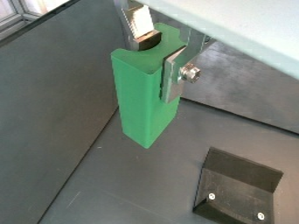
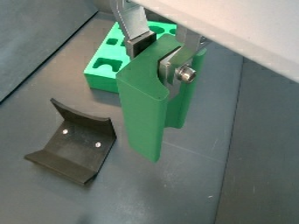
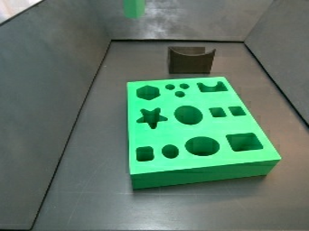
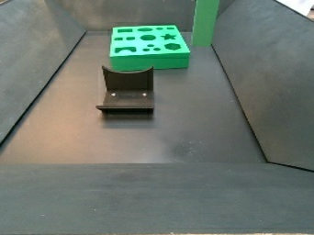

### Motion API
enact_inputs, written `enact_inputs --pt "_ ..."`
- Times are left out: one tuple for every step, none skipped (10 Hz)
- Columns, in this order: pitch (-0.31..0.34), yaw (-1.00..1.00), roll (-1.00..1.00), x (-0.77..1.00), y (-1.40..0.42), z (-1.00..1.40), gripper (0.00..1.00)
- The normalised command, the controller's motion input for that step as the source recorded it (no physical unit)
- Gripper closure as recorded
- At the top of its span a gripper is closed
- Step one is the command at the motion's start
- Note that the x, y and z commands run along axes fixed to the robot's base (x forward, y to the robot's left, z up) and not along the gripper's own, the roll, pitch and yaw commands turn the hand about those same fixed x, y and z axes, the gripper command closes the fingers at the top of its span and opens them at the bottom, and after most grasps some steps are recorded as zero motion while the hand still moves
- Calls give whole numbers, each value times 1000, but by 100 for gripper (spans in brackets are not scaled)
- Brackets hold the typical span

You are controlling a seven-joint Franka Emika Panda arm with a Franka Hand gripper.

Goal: Pick up the arch object. Move up. Place the arch object on the fixture. Regrasp the arch object. Rotate the arch object. Move to above the board. Insert the arch object.
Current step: Rotate the arch object.

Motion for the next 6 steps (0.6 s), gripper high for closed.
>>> enact_inputs --pt "33 -1000 -52 -68 12 0 100" --pt "27 -1000 -45 -63 16 -6 100" --pt "26 -1000 -50 -50 16 6 100" --pt "27 -1000 -55 -40 17 13 100" --pt "29 -1000 -60 -32 18 16 100" --pt "32 -1000 -67 -27 18 20 100"
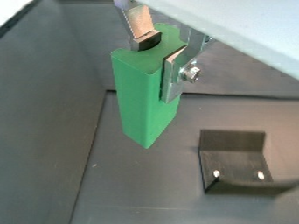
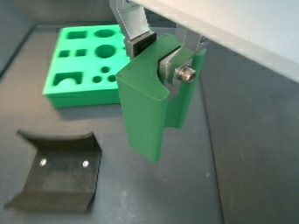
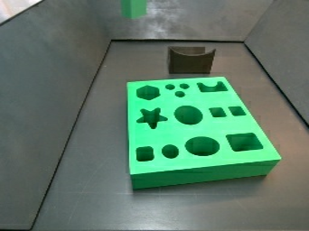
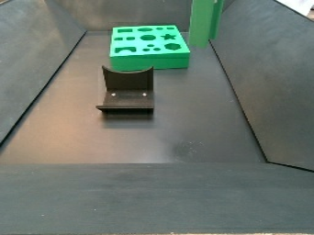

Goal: Pick up the arch object. Move up. Place the arch object on the fixture. Regrasp the arch object. Rotate the arch object. Move to above the board. Insert the arch object.
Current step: Rotate the arch object.

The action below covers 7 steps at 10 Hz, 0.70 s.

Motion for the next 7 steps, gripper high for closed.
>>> enact_inputs --pt "37 -1000 -80 -23 18 22 100" --pt "42 -1000 -93 -21 18 24 100" --pt "50 -1000 -111 -19 19 26 100" --pt "62 -1000 -138 -18 19 27 100" --pt "62 -697 -142 -15 19 29 100" --pt "60 -474 -142 -13 19 31 100" --pt "58 -313 -141 -11 19 32 100"
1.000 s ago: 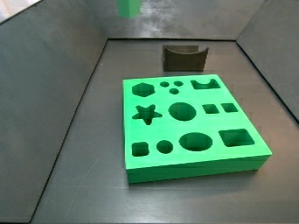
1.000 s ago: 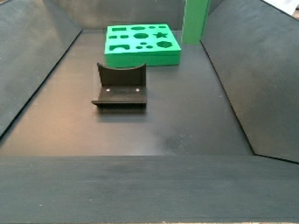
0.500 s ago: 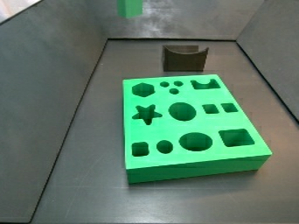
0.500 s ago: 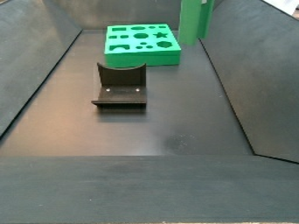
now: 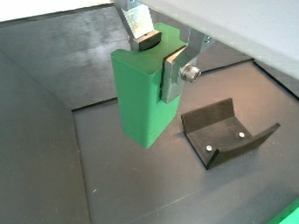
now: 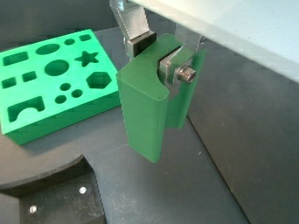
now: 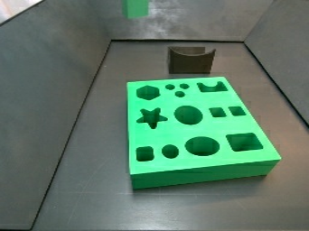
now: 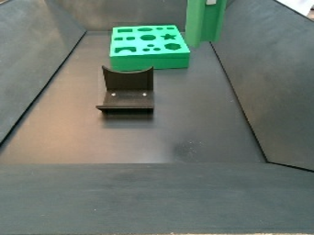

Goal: Pick up the arch object. Move up. Place the arch object on the fixture. Regrasp the arch object. Rotate the arch object. Move to above the board. Insert the arch object.
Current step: Rotate the arch object.

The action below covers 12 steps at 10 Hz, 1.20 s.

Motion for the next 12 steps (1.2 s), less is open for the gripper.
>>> enact_inputs --pt "57 -204 -141 -10 18 32 100" --pt "37 -1000 -93 0 0 0 100" --pt "39 -1000 -100 0 1 0 100" --pt "50 -1000 -132 2 2 2 100" --pt "53 -899 -141 3 3 3 100" --pt "52 -560 -141 5 5 5 100" --pt "51 -368 -141 6 6 7 100" --pt "51 -208 -141 7 6 8 100" --pt "50 -158 -341 0 0 -1000 100" --pt "29 -101 -335 9 2 -1000 100" --pt "5 -83 -309 18 8 -1000 100" --pt "-23 -59 -241 16 13 -1000 100"
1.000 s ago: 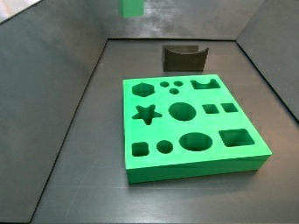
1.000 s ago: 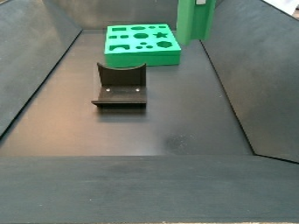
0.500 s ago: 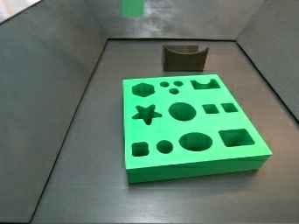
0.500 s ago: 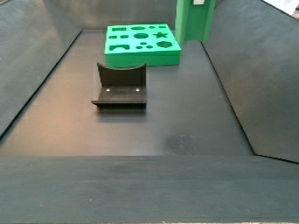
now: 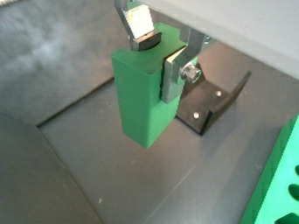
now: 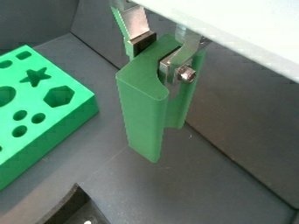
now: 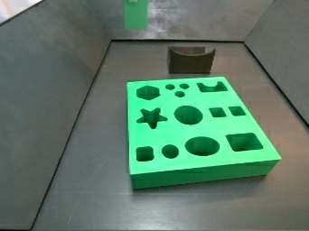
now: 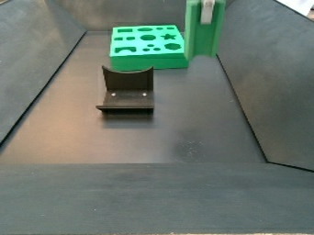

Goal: Pick up the arch object. Move up. Place the arch object on the fixture. Regrasp the arch object. Rotate the arch object. Move to above the board. Insert the arch object.
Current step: Rotate the arch object.

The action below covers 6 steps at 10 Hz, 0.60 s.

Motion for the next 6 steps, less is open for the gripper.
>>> enact_inputs --pt "-42 -48 -203 15 14 -1000 100" --pt "-57 -39 -175 15 16 -1000 100" --pt "-60 -38 -181 18 16 -1000 100" --pt "-62 -38 -192 23 16 -1000 100" --pt "-61 -38 -197 25 17 -1000 100" --pt "-59 -37 -207 31 17 -1000 100"
